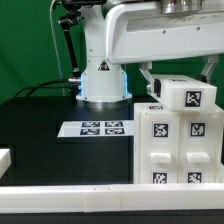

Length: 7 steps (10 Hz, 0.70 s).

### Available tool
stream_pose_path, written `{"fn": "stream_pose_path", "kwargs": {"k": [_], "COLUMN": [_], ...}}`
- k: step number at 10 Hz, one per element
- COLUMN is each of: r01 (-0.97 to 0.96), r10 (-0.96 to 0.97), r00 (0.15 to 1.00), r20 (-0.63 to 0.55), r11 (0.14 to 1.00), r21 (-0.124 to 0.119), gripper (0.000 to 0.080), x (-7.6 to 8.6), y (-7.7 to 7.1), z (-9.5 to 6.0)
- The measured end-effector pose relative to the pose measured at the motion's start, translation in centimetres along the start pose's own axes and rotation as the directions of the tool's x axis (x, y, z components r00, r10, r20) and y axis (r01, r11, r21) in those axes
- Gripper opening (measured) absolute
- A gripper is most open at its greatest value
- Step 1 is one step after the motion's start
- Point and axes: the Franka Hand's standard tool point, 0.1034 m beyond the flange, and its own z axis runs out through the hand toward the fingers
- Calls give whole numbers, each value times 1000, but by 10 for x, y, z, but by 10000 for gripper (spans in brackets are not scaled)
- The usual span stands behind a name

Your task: Assemble cabinet

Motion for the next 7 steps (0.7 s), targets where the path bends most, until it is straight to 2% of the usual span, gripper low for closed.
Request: {"fn": "stream_pose_path", "kwargs": {"k": [4, 7], "r01": [-220, -482], "r10": [220, 482], "r00": [975, 876], "r20": [-1, -8], "r11": [975, 876], "r21": [2, 33], "gripper": [560, 560], "x": [0, 1], "y": [-1, -1], "z": [0, 0]}}
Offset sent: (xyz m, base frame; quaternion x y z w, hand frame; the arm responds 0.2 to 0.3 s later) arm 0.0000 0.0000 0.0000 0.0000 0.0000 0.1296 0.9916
